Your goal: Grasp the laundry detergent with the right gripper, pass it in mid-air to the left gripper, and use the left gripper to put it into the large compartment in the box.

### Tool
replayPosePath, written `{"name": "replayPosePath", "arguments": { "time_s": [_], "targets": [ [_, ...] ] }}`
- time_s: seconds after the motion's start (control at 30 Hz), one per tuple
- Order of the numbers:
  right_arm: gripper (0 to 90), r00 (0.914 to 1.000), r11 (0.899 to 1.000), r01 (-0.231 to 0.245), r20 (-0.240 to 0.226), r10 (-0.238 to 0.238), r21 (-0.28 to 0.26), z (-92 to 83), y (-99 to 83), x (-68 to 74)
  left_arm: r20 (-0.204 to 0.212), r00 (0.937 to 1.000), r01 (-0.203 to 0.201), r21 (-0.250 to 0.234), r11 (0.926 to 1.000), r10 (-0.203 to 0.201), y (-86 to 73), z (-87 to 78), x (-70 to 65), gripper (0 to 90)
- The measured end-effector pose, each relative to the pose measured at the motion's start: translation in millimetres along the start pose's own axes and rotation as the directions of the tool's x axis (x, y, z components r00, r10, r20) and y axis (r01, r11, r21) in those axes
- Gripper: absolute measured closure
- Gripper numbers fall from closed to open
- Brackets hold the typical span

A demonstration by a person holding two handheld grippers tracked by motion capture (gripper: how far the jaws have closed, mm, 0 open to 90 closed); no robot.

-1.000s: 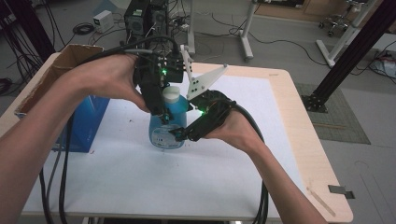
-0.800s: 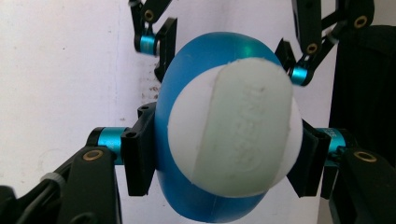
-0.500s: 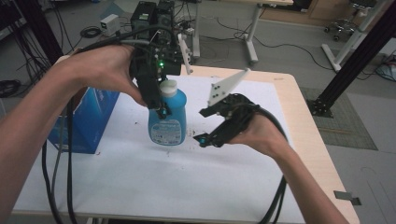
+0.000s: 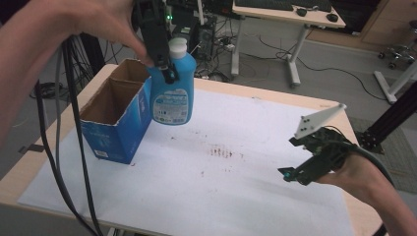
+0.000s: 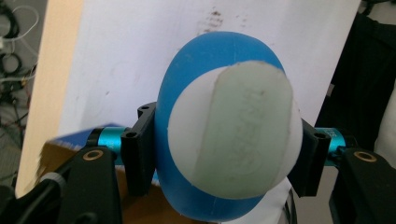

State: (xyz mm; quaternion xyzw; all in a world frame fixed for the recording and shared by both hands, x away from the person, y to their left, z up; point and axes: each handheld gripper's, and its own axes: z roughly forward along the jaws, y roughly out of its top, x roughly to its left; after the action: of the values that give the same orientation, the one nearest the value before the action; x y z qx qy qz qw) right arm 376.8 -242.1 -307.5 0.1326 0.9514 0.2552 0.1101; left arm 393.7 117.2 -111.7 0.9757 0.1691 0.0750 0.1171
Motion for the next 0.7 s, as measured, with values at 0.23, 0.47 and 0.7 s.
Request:
{"name": "replayPosePath", "arguments": {
  "time_s": [0.23,0.47,0.7],
  "targets": [
    [11.8,0.9993,0.999,-0.026,0.028,0.026,0.02,-3.8,-9.7,-4.2,-0.017,0.9953,0.095,0.004,0.9955,-0.095,-22.4,-25.2,16.9,37.3],
    [11.8,0.9983,0.998,-0.041,0.044,0.039,0.049,-0.5,-18.3,-6.9,-0.05,0.9757,0.214,0.011,0.9768,-0.213,-45.0,-33.1,29.6,37.3],
    [11.8,0.9963,0.997,-0.066,0.059,0.063,0.045,-3.1,-23.8,-10.0,-0.081,0.9537,0.292,0.018,0.9562,-0.29,-66.3,-36.5,39.8,37.3]
  ]
}}
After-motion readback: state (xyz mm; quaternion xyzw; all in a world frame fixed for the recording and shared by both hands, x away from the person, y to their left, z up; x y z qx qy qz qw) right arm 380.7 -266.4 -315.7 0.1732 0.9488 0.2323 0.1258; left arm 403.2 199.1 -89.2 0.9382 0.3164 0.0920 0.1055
